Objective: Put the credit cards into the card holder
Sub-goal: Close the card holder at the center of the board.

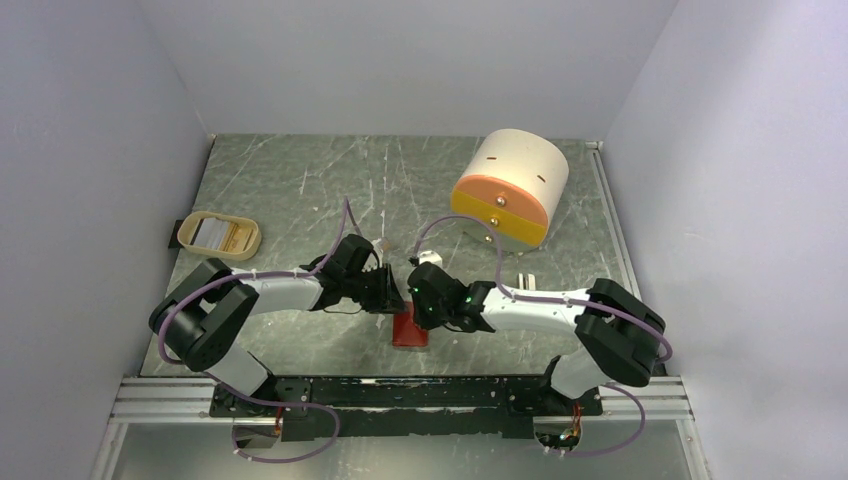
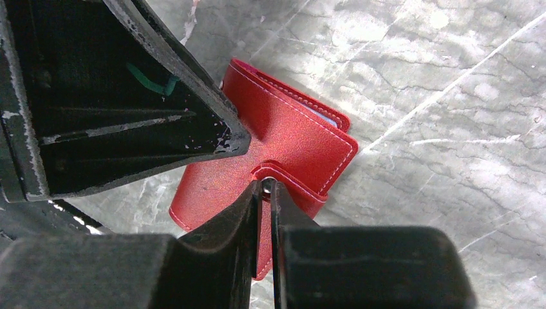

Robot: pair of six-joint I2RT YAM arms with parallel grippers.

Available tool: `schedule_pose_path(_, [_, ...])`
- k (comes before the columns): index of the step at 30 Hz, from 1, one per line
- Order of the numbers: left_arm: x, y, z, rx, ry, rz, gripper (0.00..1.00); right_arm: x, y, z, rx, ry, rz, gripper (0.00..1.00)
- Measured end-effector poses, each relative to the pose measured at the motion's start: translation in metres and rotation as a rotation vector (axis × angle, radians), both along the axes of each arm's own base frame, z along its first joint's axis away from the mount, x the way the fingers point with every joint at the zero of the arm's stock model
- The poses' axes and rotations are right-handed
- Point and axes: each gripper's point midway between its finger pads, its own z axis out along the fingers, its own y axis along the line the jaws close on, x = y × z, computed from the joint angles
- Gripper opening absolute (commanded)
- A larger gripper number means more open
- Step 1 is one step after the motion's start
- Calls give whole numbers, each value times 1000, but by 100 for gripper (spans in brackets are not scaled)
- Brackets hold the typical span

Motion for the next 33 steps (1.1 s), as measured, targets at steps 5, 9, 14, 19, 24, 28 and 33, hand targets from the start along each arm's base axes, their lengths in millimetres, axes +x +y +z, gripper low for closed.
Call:
schedule_pose_path(5, [0, 0, 0, -1, 2, 2, 30, -1, 0, -1, -16, -8, -2, 10])
schedule_pose_path(9, [0, 0, 0, -1, 5, 5, 30, -2, 0, -3, -36, -31, -7, 10])
schedule_pose_path(14, [0, 0, -1, 1, 11, 7, 30, -2, 1, -4, -66, -59, -11, 10])
schedule_pose_path(19, [0, -1, -1, -1, 13, 10, 30, -3, 0, 2, -86, -68, -18, 12])
schedule_pose_path(24, [0, -2, 0, -4, 10, 8, 30, -17, -5, 5, -100, -23, 12, 12])
schedule_pose_path(28, [0, -2, 0, -5, 10, 8, 30, -17, -5, 9, -80, -8, 13, 13])
schedule_pose_path(33, [0, -2, 0, -5, 10, 8, 30, -14, -6, 13, -67, -5, 6, 14])
